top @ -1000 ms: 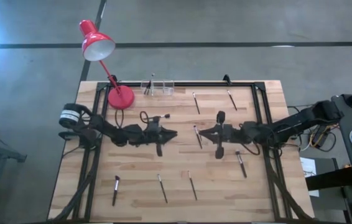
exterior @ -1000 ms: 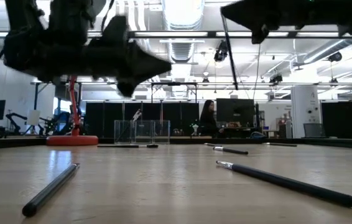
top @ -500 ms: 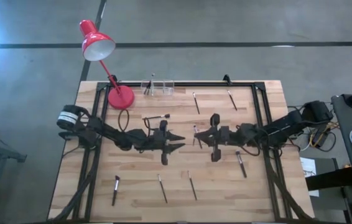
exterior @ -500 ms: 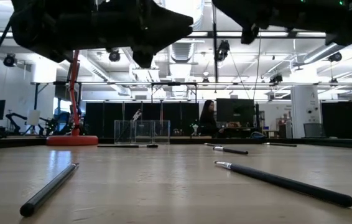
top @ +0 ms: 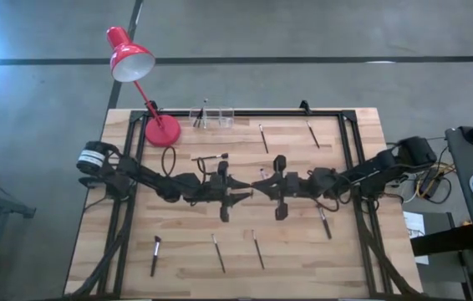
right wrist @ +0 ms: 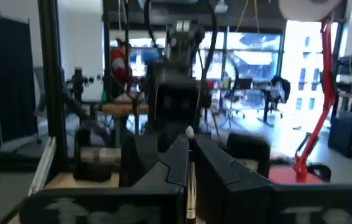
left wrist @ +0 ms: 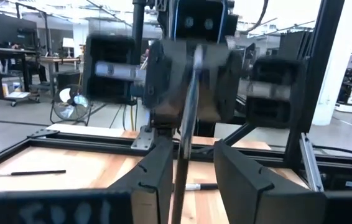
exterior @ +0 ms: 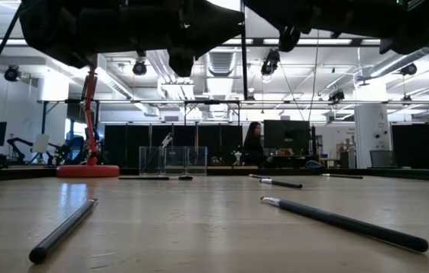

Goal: Pick & Place Makeup Supplies
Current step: Put the makeup brush into the transparent organizer

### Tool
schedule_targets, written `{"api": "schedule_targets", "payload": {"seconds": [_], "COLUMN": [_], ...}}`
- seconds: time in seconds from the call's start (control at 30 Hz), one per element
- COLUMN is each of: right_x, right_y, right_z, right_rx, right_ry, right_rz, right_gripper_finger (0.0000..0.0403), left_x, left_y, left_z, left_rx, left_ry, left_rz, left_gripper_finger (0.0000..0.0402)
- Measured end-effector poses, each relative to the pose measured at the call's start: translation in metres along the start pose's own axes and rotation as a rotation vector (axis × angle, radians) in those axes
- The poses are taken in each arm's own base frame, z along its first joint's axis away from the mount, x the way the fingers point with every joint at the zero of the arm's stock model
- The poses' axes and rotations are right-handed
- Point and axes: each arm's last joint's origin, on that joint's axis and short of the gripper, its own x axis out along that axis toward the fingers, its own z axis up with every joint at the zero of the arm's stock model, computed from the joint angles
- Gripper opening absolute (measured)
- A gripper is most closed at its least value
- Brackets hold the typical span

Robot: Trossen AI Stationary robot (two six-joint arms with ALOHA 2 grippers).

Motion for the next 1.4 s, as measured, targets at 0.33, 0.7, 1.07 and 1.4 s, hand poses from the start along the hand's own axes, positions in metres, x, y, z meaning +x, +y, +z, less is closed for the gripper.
{"api": "schedule_targets", "payload": {"seconds": [0.33,0.7,1.07,1.4], "right_x": [0.020,0.018,0.002,-0.013], "right_y": [0.006,0.004,-0.010,-0.026], "right_z": [-0.007,-0.005,0.014,0.006], "right_rx": [-0.007,-0.028,-0.174,-0.268], "right_ry": [0.011,0.039,0.224,0.360], "right_rz": [0.004,-0.043,-0.262,-0.281], "right_gripper_finger": [0.0013,0.0014,0.0115,0.0057], "left_x": [0.002,0.000,-0.021,-0.058], "left_y": [0.002,0.003,0.016,0.079], "left_z": [0.001,0.001,0.024,0.038], "left_rx": [0.034,0.092,0.155,0.150], "left_ry": [0.006,0.072,0.187,0.213], "left_rz": [0.009,0.032,0.256,0.556], "left_gripper_finger": [0.0109,0.0012,0.0012,0.0012]}}
